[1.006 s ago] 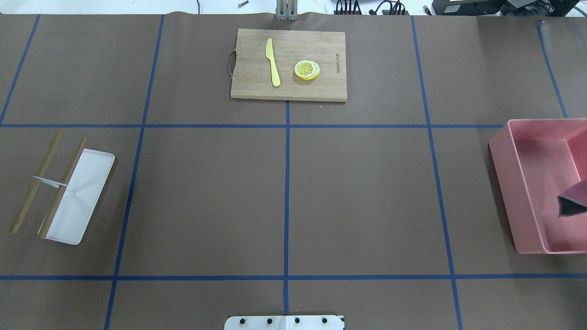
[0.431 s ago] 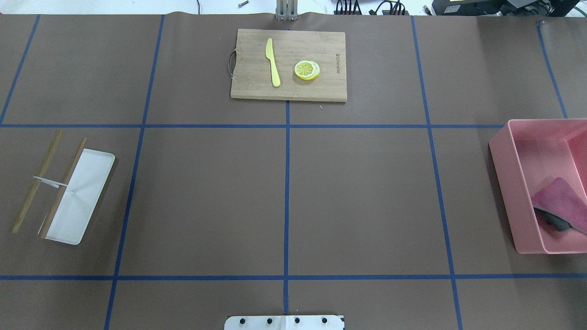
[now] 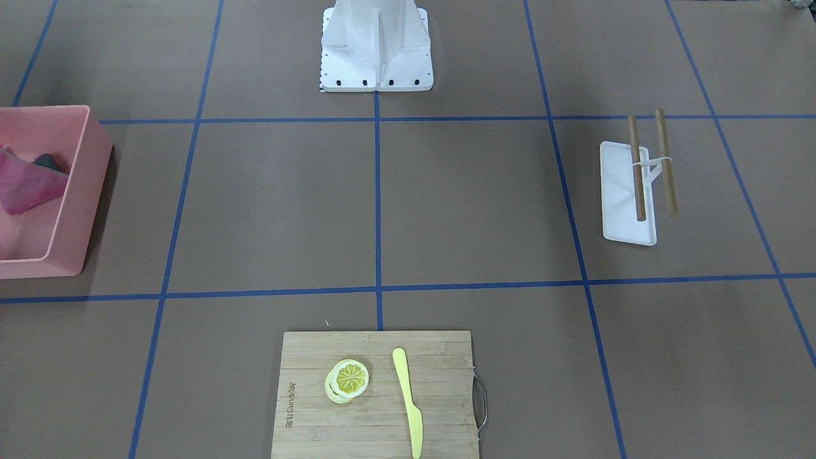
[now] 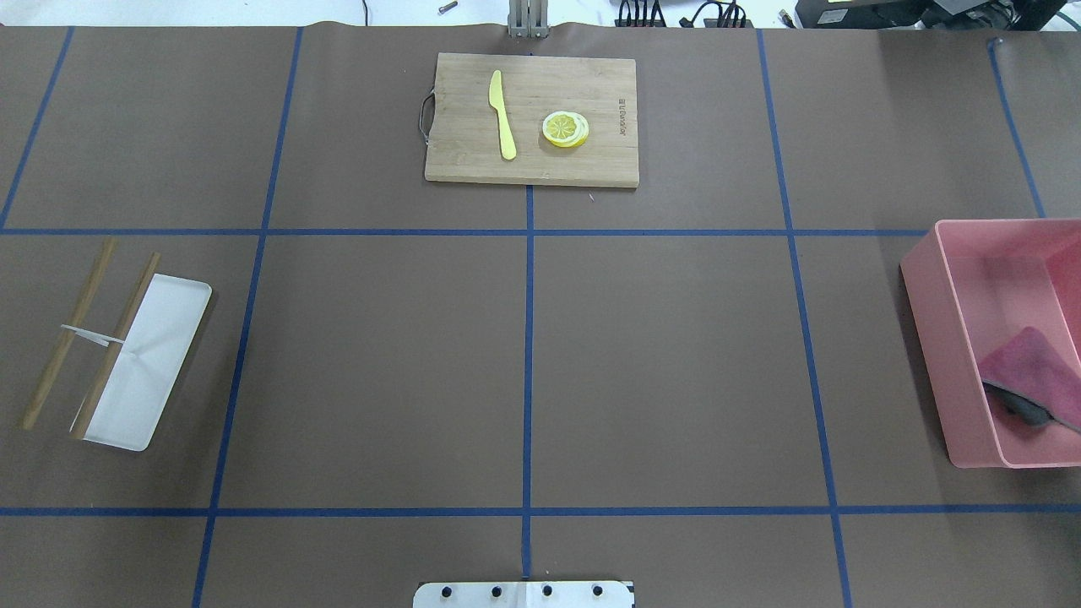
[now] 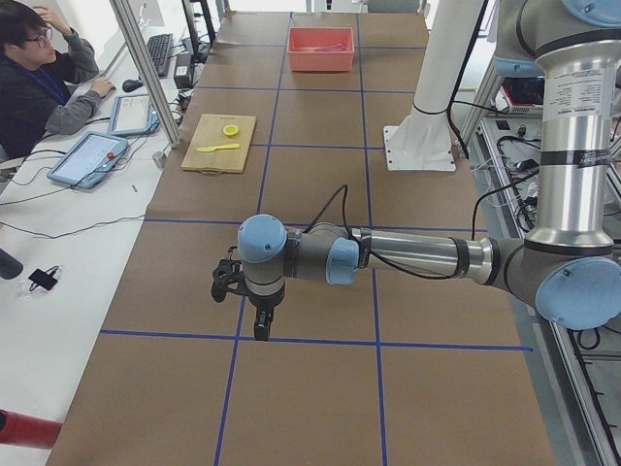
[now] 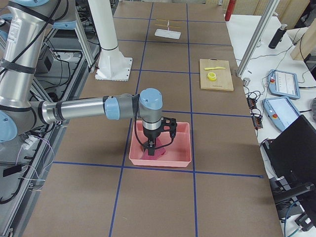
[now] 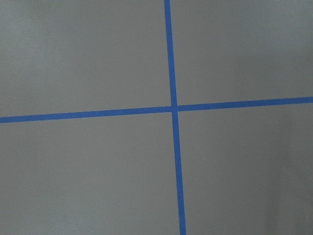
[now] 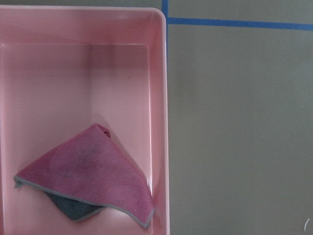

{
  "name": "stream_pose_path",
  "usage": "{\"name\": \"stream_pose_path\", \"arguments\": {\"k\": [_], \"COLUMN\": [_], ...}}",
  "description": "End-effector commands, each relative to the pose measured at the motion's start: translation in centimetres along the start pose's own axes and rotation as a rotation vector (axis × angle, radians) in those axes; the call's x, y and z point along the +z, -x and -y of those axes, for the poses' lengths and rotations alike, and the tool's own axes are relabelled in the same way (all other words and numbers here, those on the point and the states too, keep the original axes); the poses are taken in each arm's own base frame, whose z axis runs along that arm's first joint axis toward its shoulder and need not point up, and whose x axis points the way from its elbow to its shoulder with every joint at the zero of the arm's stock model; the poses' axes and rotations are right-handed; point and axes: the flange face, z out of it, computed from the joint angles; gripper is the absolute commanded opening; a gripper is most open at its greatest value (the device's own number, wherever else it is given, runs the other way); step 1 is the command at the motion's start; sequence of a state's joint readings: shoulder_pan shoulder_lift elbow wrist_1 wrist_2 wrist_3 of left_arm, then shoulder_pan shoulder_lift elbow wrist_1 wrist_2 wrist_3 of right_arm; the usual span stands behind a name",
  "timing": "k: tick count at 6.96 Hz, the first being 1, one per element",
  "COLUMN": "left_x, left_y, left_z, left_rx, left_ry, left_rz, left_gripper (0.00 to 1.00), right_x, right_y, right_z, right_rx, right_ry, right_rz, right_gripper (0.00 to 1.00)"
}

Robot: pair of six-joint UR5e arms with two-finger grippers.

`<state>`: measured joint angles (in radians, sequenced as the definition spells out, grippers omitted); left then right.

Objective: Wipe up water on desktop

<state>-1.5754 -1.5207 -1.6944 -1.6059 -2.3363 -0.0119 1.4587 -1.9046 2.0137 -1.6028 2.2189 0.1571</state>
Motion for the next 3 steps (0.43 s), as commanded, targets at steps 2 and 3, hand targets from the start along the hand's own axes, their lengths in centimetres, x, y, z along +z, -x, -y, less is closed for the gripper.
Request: {"name": "stream_pose_path", "arguments": {"k": [2,3], "left_x": [0.1,0.0], "left_y": [0.1,0.0], "left_z": [-0.1,-0.1], "left_rx": [0.001,0.004], "left_ry": [0.002,0.0], "left_rz": [0.0,0.0], "left_gripper": [0.98,0.98], "right_x": [-0.5,-1.0], "right_y": [0.0,0.4], "right_z": [0.2,0.3], "right_rx": [-0.013,-0.023], "right_ry": [-0.019,-0.033], "right_rz": [-0.001,-0.007], "right_gripper": [1.0,1.0]}}
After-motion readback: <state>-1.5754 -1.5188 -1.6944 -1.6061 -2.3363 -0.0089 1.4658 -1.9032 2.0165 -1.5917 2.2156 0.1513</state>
